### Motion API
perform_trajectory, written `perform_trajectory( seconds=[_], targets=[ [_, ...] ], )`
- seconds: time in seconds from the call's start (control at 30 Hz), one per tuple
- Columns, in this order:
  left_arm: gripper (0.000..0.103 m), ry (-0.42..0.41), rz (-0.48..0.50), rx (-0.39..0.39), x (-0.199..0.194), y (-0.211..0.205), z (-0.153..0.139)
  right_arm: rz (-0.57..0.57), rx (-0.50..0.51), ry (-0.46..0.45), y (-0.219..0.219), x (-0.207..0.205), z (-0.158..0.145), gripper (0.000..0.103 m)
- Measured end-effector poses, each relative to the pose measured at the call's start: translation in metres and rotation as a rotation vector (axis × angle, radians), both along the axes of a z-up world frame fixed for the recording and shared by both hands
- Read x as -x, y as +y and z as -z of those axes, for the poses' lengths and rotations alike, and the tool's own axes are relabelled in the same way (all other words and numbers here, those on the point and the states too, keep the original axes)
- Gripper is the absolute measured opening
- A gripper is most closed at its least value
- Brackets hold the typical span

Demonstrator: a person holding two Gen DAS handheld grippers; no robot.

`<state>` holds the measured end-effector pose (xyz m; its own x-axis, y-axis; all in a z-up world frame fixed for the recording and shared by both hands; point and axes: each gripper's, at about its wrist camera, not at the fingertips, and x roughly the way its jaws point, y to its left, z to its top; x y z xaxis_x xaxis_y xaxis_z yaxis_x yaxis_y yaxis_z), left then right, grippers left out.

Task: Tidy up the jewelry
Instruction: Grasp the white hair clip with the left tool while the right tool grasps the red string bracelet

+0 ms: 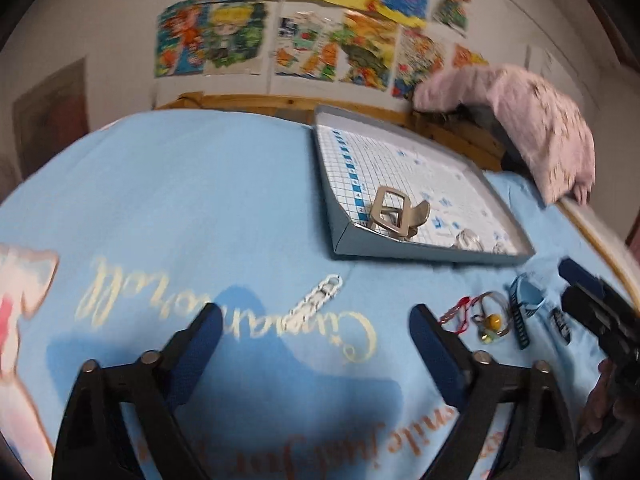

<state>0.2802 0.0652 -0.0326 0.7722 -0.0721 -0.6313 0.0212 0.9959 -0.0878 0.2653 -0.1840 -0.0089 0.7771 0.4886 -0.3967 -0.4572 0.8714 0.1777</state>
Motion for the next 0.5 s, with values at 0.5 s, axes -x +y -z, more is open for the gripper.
perform_trajectory(
  seconds=[0.5],
  targets=[
    [0.047, 0.105, 0.133, -0.088, -0.040, 0.003, 0.028, -0.070, 0.063, 0.262, 0.043, -0.041, 0.053, 0.041]
  ],
)
